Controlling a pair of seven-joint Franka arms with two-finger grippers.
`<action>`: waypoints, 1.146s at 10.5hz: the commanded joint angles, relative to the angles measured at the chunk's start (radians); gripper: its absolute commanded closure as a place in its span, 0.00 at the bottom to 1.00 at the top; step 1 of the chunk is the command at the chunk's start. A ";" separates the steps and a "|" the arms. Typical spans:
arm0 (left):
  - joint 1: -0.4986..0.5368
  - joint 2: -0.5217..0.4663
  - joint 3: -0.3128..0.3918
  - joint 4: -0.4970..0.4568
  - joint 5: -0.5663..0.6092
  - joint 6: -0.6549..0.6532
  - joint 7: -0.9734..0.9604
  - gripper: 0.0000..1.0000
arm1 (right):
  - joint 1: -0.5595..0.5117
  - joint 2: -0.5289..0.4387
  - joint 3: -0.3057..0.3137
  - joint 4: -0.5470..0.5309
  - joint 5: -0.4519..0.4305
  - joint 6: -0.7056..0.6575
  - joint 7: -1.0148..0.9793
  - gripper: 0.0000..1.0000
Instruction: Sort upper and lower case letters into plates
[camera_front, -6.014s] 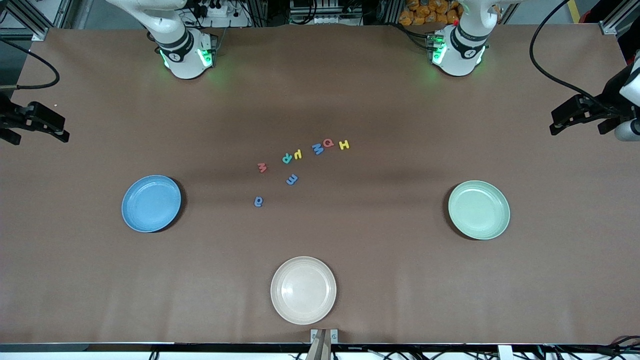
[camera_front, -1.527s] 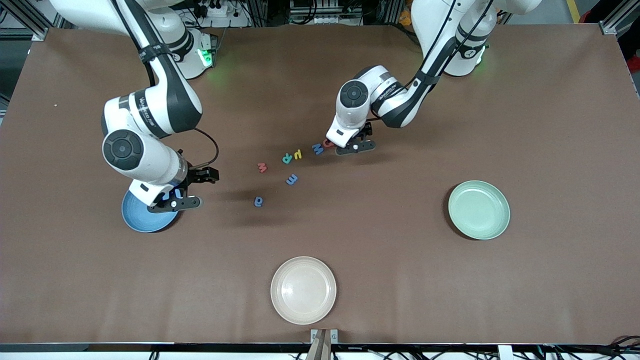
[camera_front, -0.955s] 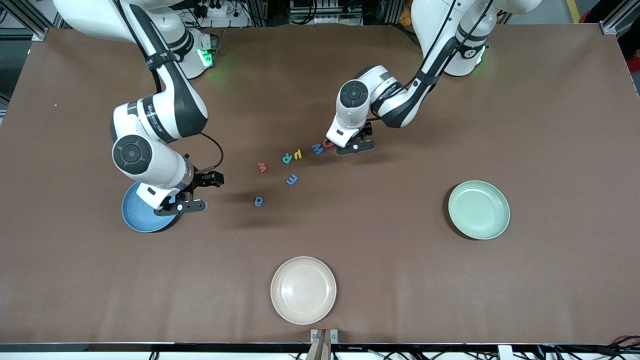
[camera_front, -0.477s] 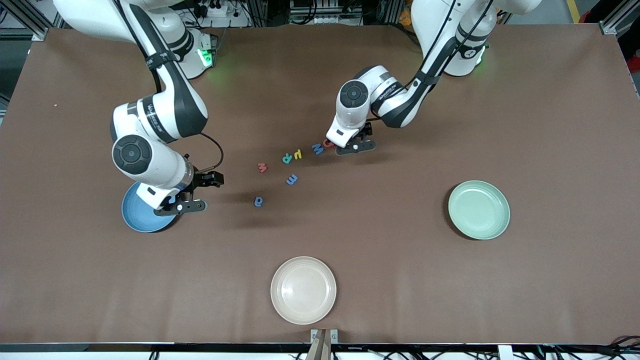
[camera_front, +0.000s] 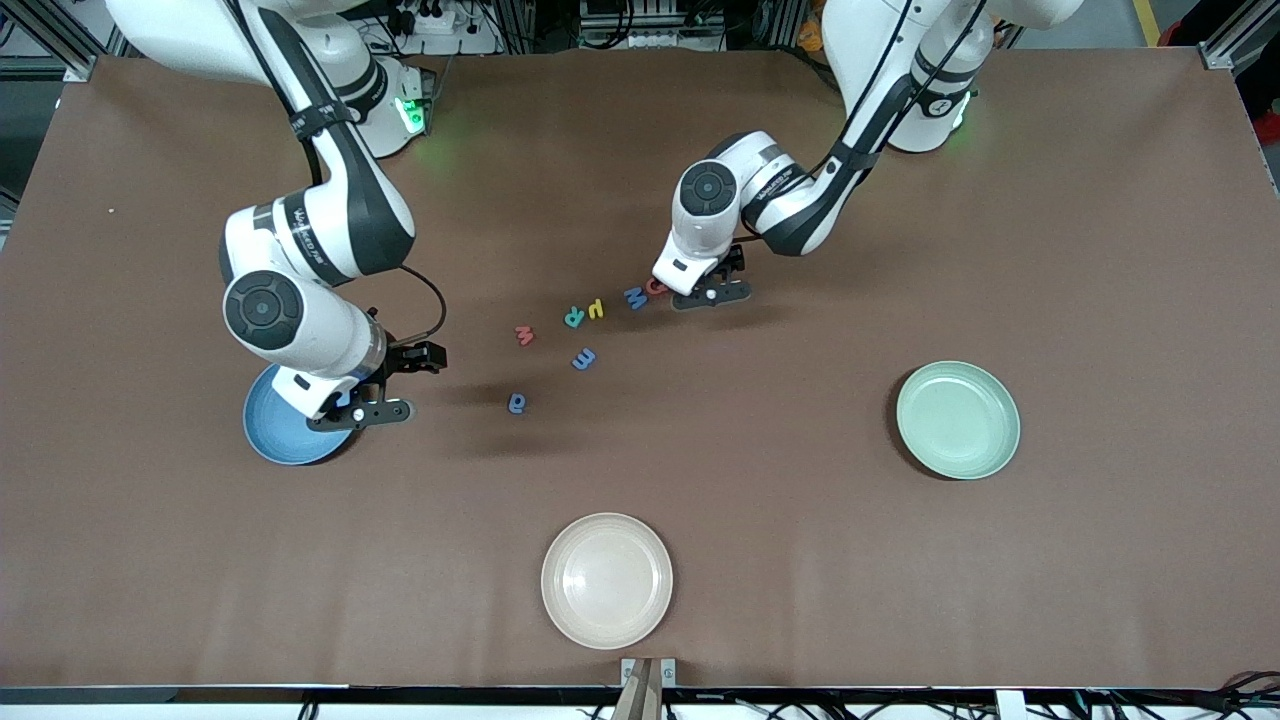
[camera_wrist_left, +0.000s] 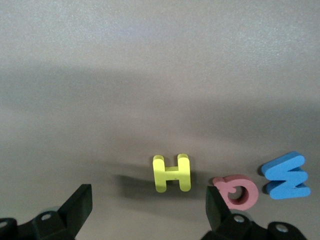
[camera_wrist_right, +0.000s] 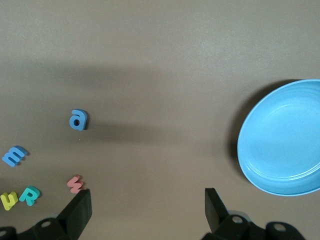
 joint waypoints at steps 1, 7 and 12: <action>-0.024 0.071 0.006 0.018 0.079 0.088 -0.061 0.00 | -0.002 -0.006 0.001 -0.006 0.008 -0.007 0.014 0.00; -0.017 0.065 0.006 0.018 0.080 0.087 -0.058 0.00 | -0.001 -0.006 0.001 -0.006 0.008 -0.004 0.017 0.00; -0.008 0.045 0.006 0.012 0.080 0.079 -0.047 0.00 | -0.001 -0.006 0.001 -0.006 0.008 -0.004 0.017 0.00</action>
